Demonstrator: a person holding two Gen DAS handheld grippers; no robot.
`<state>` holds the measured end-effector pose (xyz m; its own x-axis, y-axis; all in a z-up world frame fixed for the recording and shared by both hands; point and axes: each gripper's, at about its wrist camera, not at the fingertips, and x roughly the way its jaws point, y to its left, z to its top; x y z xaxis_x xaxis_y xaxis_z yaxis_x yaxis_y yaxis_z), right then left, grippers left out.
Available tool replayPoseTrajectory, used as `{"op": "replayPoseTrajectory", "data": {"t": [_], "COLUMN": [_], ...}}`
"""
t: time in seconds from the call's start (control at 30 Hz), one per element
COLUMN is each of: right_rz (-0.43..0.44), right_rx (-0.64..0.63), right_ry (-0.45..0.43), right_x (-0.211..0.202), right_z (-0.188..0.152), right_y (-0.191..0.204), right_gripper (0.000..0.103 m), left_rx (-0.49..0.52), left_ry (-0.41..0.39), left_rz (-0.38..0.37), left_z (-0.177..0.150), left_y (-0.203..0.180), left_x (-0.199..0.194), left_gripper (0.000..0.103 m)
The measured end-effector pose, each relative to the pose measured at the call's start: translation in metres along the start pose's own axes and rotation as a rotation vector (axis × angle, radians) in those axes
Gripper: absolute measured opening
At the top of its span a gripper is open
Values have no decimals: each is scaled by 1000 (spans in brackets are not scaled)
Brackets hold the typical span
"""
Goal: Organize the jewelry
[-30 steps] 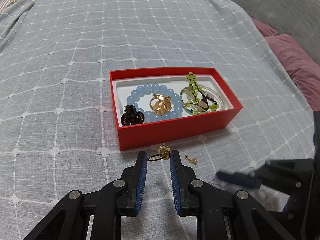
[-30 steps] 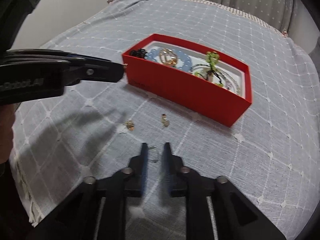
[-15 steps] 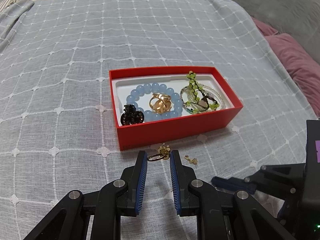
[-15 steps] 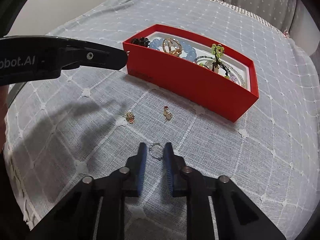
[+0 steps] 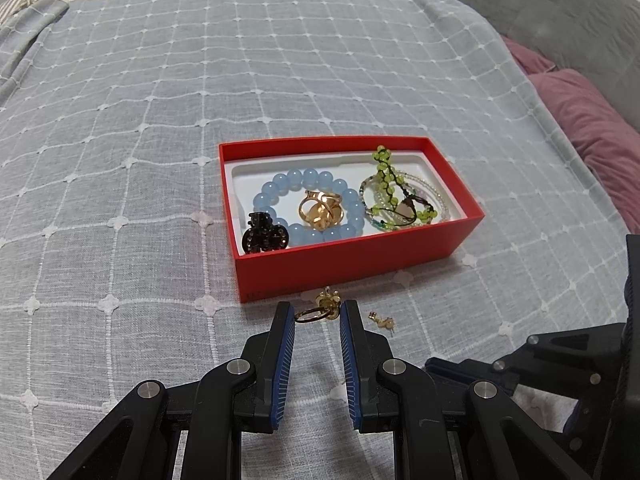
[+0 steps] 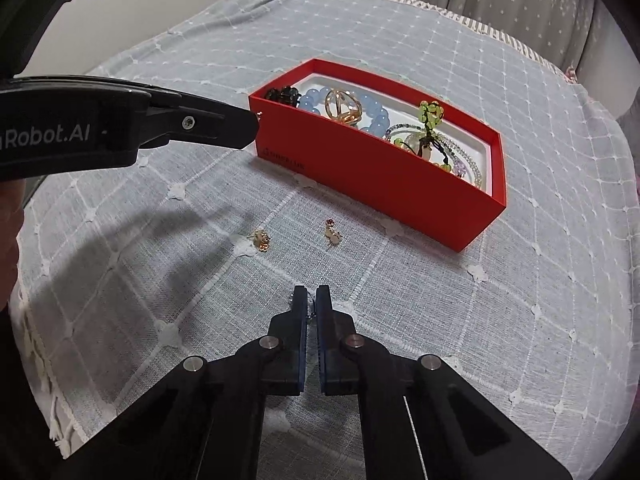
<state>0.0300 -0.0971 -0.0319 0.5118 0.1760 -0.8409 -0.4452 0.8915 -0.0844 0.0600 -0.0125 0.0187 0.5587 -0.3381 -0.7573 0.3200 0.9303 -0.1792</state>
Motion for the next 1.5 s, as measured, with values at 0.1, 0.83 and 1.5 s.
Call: {"op": "replayPoseTrajectory", "data": {"t": [0.1,0.83,1.5], "right_rz": [1,4,-19], "right_rx": [6,-12,-50], "right_ry": [-11,9,6], "right_x": [-3,11,1], "right_z": [2,-7,-10], "right_y": [-2,10,27], "right_gripper": [4,50,5], "left_rx": [0,-7,-9], "left_ry": [-1,-3,-6], "left_rz": [-1,1,-2], "left_z": [0,1,3], "left_y": [0,2,5], "left_x": [0,-3,-4], "left_gripper": [18,18,18]}}
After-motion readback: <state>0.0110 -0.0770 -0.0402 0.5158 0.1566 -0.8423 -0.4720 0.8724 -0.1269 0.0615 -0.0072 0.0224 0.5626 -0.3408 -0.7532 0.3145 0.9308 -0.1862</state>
